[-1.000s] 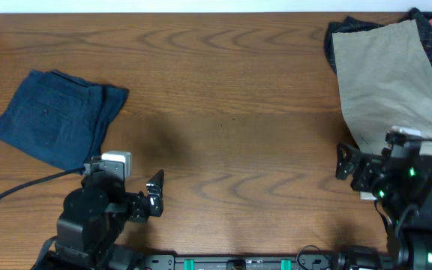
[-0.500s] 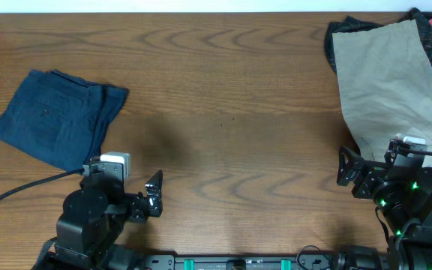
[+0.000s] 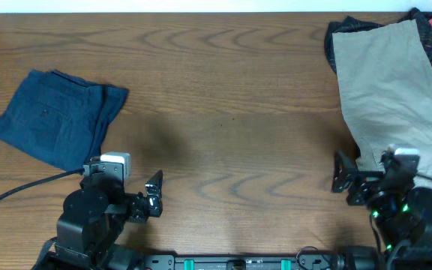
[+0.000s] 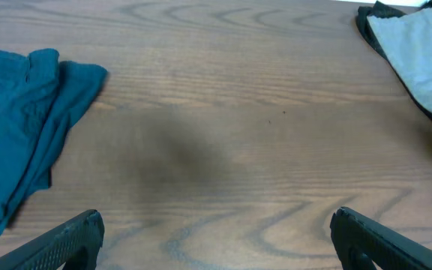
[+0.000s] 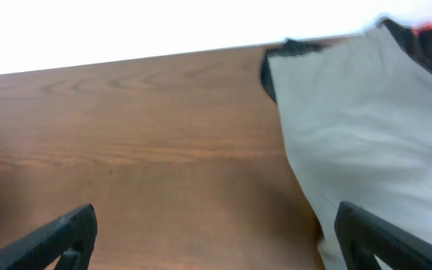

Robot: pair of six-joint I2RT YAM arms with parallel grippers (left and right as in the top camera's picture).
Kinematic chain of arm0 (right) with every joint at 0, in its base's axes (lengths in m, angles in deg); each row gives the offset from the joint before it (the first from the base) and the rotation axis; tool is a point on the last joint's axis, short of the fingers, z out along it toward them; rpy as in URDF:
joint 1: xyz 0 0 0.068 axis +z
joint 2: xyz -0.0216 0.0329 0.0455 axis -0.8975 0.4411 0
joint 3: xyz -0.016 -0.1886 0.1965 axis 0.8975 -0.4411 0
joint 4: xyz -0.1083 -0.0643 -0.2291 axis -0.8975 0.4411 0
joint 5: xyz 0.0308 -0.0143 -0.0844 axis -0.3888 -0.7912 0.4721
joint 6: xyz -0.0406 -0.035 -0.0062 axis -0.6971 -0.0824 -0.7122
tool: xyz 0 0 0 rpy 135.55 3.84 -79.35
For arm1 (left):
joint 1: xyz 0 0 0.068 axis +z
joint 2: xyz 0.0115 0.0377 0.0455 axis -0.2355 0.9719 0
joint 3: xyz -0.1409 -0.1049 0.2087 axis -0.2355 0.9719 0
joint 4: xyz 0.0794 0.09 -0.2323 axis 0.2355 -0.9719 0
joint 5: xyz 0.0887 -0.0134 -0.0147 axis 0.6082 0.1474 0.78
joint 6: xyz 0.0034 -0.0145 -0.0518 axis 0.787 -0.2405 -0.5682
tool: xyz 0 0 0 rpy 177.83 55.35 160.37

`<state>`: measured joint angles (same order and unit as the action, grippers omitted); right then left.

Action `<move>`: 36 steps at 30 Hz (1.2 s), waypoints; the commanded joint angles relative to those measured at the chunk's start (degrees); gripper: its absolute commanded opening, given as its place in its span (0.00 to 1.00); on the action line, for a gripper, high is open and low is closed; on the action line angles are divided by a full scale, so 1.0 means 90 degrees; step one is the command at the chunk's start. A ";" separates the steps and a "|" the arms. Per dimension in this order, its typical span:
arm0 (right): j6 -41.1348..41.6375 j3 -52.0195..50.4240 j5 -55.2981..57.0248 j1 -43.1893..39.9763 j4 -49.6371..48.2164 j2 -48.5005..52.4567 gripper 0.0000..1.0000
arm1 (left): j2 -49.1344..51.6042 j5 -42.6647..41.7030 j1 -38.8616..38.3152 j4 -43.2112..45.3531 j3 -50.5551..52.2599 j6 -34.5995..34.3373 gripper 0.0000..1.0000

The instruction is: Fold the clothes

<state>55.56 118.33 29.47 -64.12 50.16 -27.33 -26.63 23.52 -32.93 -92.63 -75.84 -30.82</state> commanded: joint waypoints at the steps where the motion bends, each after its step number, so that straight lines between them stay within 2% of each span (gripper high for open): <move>1: -0.0449 -0.0801 0.0061 0.0316 -0.0481 -0.0624 0.99 | -0.0029 0.0051 -0.0019 0.0010 0.0049 -0.0083 0.98; 10: -0.0457 -0.3007 0.0053 0.0413 -0.3026 -0.2195 0.99 | -0.0027 0.0051 -0.0019 0.0010 0.0049 -0.0083 0.98; 14: -0.0505 -0.3582 0.0090 0.0413 -0.3954 -0.2278 0.99 | -0.0029 0.0051 -0.0019 0.0010 0.0049 -0.0083 0.98; 18: -0.1001 -0.4041 0.0092 0.0413 -0.4619 -0.2278 0.99 | -0.0027 0.0051 -0.0019 0.0010 0.0049 -0.0083 0.98; 19: -0.1073 -0.4155 0.0095 0.0410 -0.4697 -0.2278 0.99 | -0.0027 0.0051 -0.0019 0.0010 0.0049 -0.0083 0.98; 22: -0.1163 -0.4182 0.0092 0.0415 -0.3922 -0.2278 0.99 | -0.0029 0.0051 -0.0019 0.0010 0.0049 -0.0083 0.98; 36: -0.1117 -0.4182 0.0119 0.0420 -0.4010 -0.2276 0.99 | -0.0029 0.0051 -0.0019 0.0010 0.0049 -0.0083 0.98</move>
<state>46.60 80.82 30.15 -60.85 13.92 -47.44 -26.63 23.49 -32.93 -92.65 -75.75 -30.82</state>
